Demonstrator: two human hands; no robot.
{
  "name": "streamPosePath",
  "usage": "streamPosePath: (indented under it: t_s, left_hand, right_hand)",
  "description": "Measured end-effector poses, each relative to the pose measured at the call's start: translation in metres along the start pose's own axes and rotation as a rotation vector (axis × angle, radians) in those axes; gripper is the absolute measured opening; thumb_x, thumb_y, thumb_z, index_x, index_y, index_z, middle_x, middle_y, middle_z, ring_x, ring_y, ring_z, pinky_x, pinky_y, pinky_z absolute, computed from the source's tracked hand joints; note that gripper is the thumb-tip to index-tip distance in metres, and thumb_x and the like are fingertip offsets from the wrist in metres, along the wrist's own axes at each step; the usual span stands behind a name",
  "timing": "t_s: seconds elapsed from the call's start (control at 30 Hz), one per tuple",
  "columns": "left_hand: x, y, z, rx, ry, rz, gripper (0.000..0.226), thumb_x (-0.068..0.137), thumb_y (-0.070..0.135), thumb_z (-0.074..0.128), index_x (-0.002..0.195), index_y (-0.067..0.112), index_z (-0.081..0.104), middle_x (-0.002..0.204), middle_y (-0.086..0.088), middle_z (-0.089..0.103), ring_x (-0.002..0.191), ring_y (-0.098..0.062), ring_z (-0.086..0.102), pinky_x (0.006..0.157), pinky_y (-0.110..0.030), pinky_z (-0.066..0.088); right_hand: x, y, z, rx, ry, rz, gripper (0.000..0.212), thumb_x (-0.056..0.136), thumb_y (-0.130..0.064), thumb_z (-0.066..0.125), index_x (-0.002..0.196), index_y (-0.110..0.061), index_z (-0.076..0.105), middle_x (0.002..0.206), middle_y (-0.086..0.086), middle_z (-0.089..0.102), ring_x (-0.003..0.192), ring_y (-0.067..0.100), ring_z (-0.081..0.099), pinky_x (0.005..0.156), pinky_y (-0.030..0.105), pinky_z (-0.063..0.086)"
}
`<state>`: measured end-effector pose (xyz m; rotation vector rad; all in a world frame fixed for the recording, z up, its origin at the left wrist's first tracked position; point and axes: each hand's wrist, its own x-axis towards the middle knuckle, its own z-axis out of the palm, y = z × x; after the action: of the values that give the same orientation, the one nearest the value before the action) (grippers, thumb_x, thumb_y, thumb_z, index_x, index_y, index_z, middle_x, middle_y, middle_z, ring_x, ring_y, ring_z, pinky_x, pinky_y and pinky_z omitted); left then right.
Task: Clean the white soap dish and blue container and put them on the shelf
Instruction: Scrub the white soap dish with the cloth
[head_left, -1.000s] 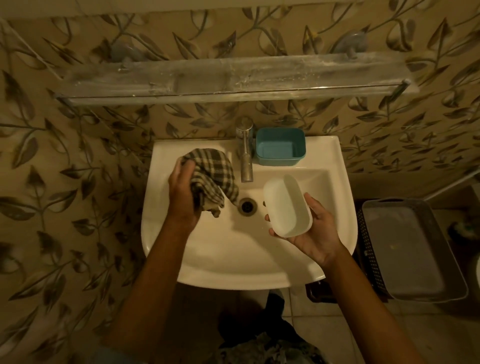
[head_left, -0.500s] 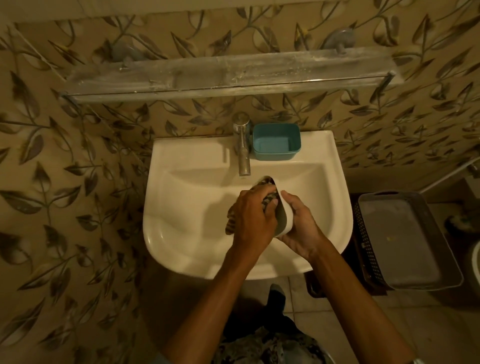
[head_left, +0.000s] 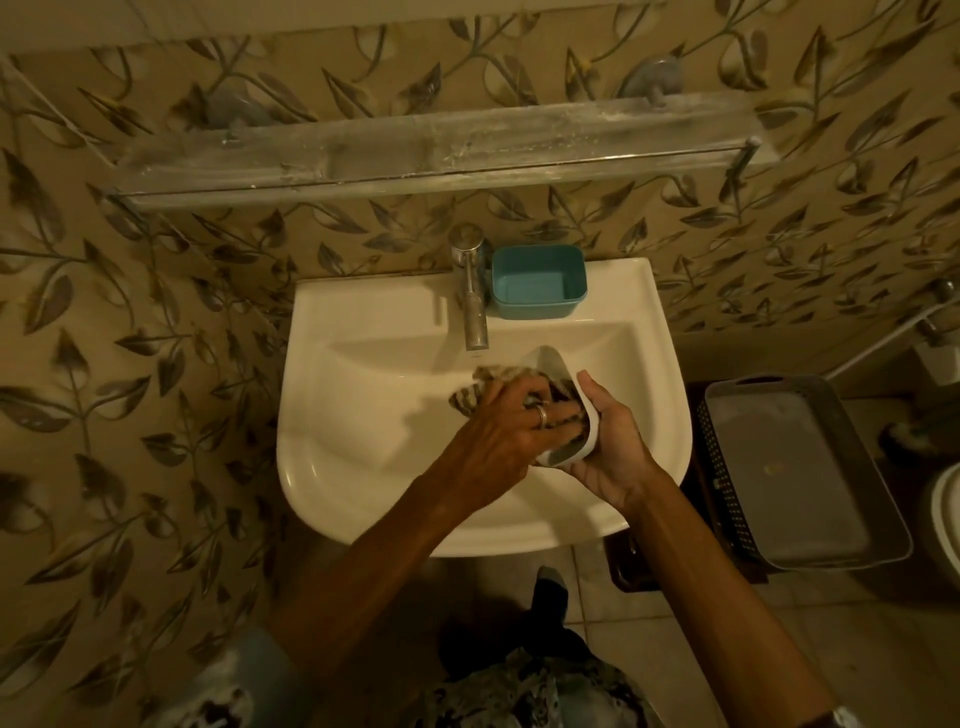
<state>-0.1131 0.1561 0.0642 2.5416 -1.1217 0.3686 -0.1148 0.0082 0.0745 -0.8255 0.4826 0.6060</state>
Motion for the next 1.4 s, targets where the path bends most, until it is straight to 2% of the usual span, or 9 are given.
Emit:
streamPosePath:
  t_s: [0.1, 0.23, 0.43, 0.6, 0.73, 0.9, 1.1, 1.27, 1.4]
  left_hand:
    - [0.008, -0.019, -0.009, 0.107, -0.004, -0.084, 0.036, 0.082, 0.013, 0.049, 0.115, 0.018, 0.064, 0.121, -0.001, 0.065, 0.111, -0.028, 0.04, 0.088, -0.041, 0.029]
    - [0.015, -0.027, -0.017, 0.096, -0.159, -0.255, 0.047, 0.073, 0.001, 0.069, 0.116, 0.02, 0.066, 0.12, 0.002, 0.066, 0.109, -0.025, 0.041, 0.09, -0.034, 0.026]
    - [0.01, -0.003, -0.012, -0.092, -0.283, -0.705, 0.032, 0.085, 0.007, 0.055, 0.113, 0.023, 0.053, 0.109, -0.007, 0.049, 0.094, -0.026, 0.053, 0.08, -0.033, 0.046]
    - [0.008, 0.004, -0.006, -0.354, -0.34, -0.767, 0.023, 0.09, 0.01, 0.052, 0.112, 0.016, 0.056, 0.103, -0.006, 0.058, 0.095, -0.021, 0.053, 0.077, -0.032, 0.049]
    - [0.012, 0.021, -0.012, -0.591, -0.368, -0.764, 0.018, 0.09, 0.008, 0.05, 0.104, 0.011, 0.062, 0.097, -0.006, 0.066, 0.083, -0.018, 0.063, 0.075, -0.035, 0.056]
    - [0.015, 0.025, -0.016, -0.767, -0.345, -0.896, 0.019, 0.095, 0.017, 0.049, 0.109, 0.019, 0.062, 0.109, 0.001, 0.065, 0.099, -0.013, 0.061, 0.08, -0.024, 0.047]
    - [0.022, 0.021, -0.024, -1.203, -0.346, -1.225, 0.018, 0.096, 0.019, 0.049, 0.105, 0.018, 0.065, 0.109, -0.006, 0.068, 0.103, -0.019, 0.063, 0.095, -0.035, 0.049]
    - [0.033, 0.011, -0.027, -1.64, -0.172, -1.608, 0.016, 0.092, 0.019, 0.056, 0.092, 0.008, 0.067, 0.095, -0.014, 0.07, 0.091, -0.027, 0.066, 0.094, -0.039, 0.05]
    - [0.036, 0.008, -0.028, -1.889, 0.009, -1.632, 0.025, 0.089, 0.023, 0.059, 0.1, 0.003, 0.069, 0.094, -0.016, 0.07, 0.087, -0.028, 0.066, 0.086, -0.039, 0.052]
  right_hand:
    - [0.001, -0.001, 0.003, -0.046, 0.016, -0.021, 0.04, 0.097, -0.045, 0.04, 0.115, -0.017, 0.062, 0.102, 0.012, 0.068, 0.091, 0.027, 0.062, 0.076, 0.044, 0.052]
    - [0.003, 0.002, 0.005, -0.111, 0.054, -0.034, 0.03, 0.098, -0.041, 0.042, 0.106, -0.021, 0.063, 0.092, 0.008, 0.069, 0.084, 0.026, 0.063, 0.072, 0.043, 0.05]
    - [0.009, 0.005, -0.004, -0.322, 0.05, -0.196, 0.035, 0.099, -0.033, 0.04, 0.126, -0.02, 0.059, 0.113, 0.008, 0.067, 0.098, 0.023, 0.062, 0.084, 0.037, 0.051]
    - [0.011, 0.015, -0.012, -0.313, 0.032, -0.22, 0.039, 0.099, -0.029, 0.038, 0.13, -0.013, 0.055, 0.118, 0.012, 0.066, 0.105, 0.024, 0.062, 0.091, 0.035, 0.052]
    - [0.014, 0.01, -0.014, -0.238, 0.036, -0.302, 0.03, 0.098, -0.024, 0.04, 0.119, -0.017, 0.06, 0.098, 0.0, 0.075, 0.093, 0.018, 0.069, 0.085, 0.034, 0.057]
    - [0.018, 0.006, -0.009, -0.28, 0.055, -0.372, 0.033, 0.092, -0.03, 0.048, 0.121, -0.022, 0.059, 0.117, 0.006, 0.069, 0.112, 0.027, 0.062, 0.104, 0.047, 0.044]
    - [0.017, 0.014, -0.007, -0.359, 0.033, -0.436, 0.044, 0.091, -0.029, 0.038, 0.133, -0.02, 0.05, 0.135, 0.01, 0.057, 0.125, 0.025, 0.053, 0.109, 0.041, 0.039]
    - [0.012, 0.012, 0.0, -0.323, 0.07, -0.448, 0.052, 0.092, -0.035, 0.041, 0.139, -0.012, 0.045, 0.136, 0.015, 0.054, 0.123, 0.026, 0.053, 0.11, 0.045, 0.038]
    - [0.014, 0.007, 0.0, -0.331, 0.048, -0.437, 0.053, 0.091, -0.041, 0.049, 0.137, -0.014, 0.047, 0.13, 0.016, 0.057, 0.121, 0.028, 0.053, 0.109, 0.047, 0.037]
